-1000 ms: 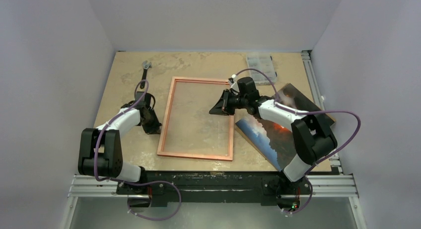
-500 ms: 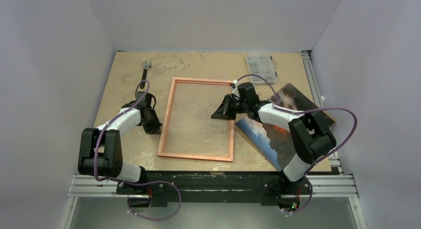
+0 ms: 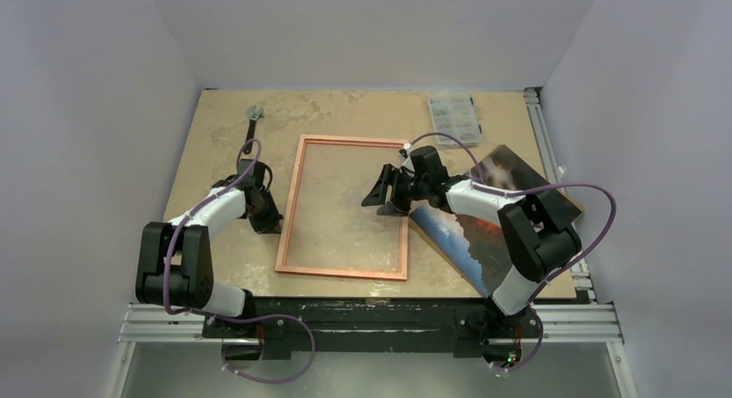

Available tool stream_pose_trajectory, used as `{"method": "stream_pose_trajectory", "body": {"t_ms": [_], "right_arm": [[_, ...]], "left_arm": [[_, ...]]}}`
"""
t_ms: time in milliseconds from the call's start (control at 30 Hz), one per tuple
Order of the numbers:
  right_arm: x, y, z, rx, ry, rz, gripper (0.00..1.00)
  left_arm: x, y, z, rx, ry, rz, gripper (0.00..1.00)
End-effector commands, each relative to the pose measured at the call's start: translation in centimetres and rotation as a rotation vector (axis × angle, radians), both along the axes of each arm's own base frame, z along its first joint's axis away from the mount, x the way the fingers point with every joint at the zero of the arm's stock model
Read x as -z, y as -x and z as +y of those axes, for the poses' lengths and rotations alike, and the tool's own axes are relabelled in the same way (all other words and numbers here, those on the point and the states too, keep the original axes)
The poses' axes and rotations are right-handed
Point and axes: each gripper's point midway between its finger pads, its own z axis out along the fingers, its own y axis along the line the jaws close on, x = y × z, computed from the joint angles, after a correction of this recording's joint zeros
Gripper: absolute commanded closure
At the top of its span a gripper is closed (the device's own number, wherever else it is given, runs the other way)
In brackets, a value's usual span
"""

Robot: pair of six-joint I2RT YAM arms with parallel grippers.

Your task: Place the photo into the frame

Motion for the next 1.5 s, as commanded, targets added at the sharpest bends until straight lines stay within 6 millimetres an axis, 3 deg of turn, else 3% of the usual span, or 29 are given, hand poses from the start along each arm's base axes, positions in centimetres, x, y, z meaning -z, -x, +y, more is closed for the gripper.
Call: {"method": "stream_pose_trajectory", "body": {"t_ms": [0,133,467,633,1000,1467], "right_arm": [[-1.6,-0.9,-0.2,0.014,0.032,-0.069,0.34],[-0.9,-1.0,-0.9,0.033,0.092,-0.059,0.2],[0.7,-1.1,-1.6,0.023,0.172,-0.032,0.09],[0.9,-1.4,-1.7,0.004,0.211,-0.041,0.07],[1.7,-2.5,-4.2,0.002,0.412,-0.072,0.04],[0.1,-3.3,-6.2,0.04,0.516,-0.133,0.03]], "left_arm": [[-0.7,-0.7,-0.8,0.026,0.025,-0.017,1.0],[-0.8,-0.7,-0.6,0.029,0.019,-0.017,1.0],[-0.9,-0.7,-0.5,0.032,0.011,-0.017,1.0],[-0.9,-0.7,-0.5,0.032,0.01,-0.018,1.0],[-0.9,-0.7,-0.5,0.033,0.01,-0.018,1.0],[-1.2,-0.7,-0.3,0.03,0.003,-0.025,1.0]]}}
